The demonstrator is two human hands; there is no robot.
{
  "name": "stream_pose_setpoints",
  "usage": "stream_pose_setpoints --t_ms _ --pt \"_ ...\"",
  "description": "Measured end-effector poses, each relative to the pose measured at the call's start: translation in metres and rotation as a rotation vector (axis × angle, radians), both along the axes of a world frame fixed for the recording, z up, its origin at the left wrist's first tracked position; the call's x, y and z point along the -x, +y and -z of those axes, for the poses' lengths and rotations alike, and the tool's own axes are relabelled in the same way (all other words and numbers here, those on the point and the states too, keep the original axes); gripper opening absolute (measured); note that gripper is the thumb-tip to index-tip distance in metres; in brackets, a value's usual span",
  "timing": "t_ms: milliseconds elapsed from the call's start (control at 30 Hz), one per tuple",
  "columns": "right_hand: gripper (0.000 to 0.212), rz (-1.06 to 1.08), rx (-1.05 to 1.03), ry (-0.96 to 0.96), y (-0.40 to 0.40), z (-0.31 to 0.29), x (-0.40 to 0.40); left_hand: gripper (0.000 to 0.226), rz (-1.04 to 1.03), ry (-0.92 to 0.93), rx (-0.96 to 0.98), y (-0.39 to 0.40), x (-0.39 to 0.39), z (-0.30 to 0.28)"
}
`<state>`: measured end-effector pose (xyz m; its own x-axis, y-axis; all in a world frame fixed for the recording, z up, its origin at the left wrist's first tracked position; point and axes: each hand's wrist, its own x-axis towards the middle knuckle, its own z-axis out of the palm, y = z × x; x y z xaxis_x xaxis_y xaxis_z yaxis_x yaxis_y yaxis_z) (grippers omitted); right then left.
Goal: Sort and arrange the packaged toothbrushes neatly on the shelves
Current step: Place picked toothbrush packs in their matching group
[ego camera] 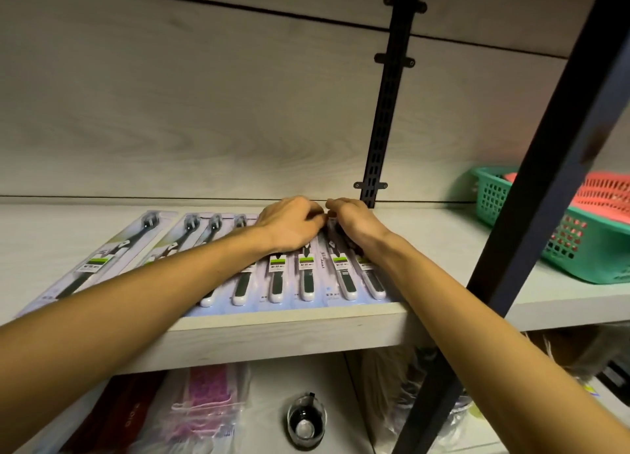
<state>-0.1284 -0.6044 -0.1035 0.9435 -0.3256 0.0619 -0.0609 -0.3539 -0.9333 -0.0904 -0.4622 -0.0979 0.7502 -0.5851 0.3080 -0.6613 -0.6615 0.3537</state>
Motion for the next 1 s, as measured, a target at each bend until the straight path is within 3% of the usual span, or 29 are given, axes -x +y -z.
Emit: stream_pose_setpoints --t_ms 133,200,333,433,533,700,867,1000 --pt "0.032 0.080 -0.143 0.038 0.003 -0.005 0.002 0.042 -0.108 -0.012 0.215 0.019 0.001 -0.019" --pt "0.031 0.087 -0.109 0.000 0.006 -0.007 0.008 0.038 -0.120 -0.056 0.095 0.041 0.000 -0.030" --pt "0.031 -0.012 0.283 -0.067 0.011 -0.003 0.034 0.058 -0.155 -0.113 -0.280 0.106 0.015 -0.031" --pt "0.054 -0.117 0.572 -0.057 0.019 0.002 0.060 0.085 -0.198 -0.037 -0.350 0.160 0.036 -0.016" --pt "0.072 -0.197 0.693 0.015 0.034 0.000 0.079 0.102 -0.207 0.110 -0.364 0.186 0.056 -0.005" --pt "0.081 -0.172 0.869 0.104 0.052 -0.003 0.080 0.107 -0.214 0.087 -0.357 0.162 0.066 -0.002" --pt "0.082 -0.178 0.909 0.132 0.046 -0.003 0.080 0.084 -0.225 0.071 -0.287 0.148 0.063 -0.001" --pt "0.085 -0.196 0.928 0.142 0.040 -0.007 0.086 0.084 -0.165 0.126 -0.212 0.149 0.067 -0.001"
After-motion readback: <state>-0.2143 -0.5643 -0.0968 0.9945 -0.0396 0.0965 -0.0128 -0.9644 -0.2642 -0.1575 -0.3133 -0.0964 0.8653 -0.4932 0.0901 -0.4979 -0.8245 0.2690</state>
